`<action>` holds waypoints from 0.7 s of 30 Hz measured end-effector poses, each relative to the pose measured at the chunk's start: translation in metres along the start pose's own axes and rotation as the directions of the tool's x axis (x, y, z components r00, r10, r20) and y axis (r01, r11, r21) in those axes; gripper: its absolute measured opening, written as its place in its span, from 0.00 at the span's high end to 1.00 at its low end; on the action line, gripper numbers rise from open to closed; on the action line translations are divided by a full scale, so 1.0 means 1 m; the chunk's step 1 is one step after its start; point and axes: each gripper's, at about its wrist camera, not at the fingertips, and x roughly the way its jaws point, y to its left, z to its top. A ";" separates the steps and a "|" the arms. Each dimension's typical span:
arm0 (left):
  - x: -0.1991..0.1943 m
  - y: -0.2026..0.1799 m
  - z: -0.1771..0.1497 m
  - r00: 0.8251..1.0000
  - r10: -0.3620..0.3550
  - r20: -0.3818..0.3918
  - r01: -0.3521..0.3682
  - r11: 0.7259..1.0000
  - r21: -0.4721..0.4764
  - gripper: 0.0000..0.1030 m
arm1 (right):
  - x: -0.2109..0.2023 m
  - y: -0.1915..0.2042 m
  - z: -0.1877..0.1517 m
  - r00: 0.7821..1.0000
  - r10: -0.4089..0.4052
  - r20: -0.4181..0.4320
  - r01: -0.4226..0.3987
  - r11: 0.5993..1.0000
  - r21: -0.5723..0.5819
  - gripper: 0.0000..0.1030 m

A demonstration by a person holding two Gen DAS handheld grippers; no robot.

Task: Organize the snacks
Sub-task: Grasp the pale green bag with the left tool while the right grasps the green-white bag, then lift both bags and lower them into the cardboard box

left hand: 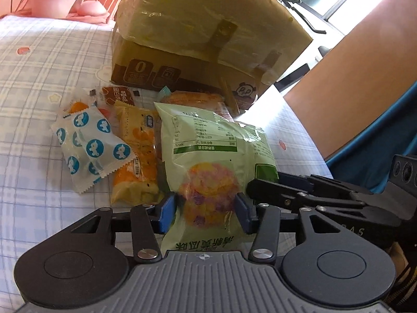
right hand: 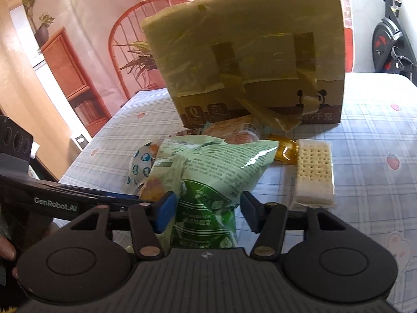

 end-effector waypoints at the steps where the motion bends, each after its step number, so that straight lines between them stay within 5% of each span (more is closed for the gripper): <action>1: 0.000 0.001 -0.001 1.000 -0.003 0.001 0.003 1.000 -0.005 0.50 | 0.000 0.001 0.000 1.000 0.006 -0.001 -0.006 1.000 -0.006 0.53; 10: -0.007 -0.008 0.003 1.000 0.001 0.001 -0.001 1.000 0.028 0.53 | 0.000 -0.002 -0.003 0.999 0.052 0.011 -0.052 0.999 0.013 0.60; 21: -0.035 -0.025 0.024 0.994 -0.030 0.106 0.019 0.995 0.101 0.55 | -0.021 -0.002 0.020 0.990 0.090 0.107 -0.093 0.995 0.022 0.61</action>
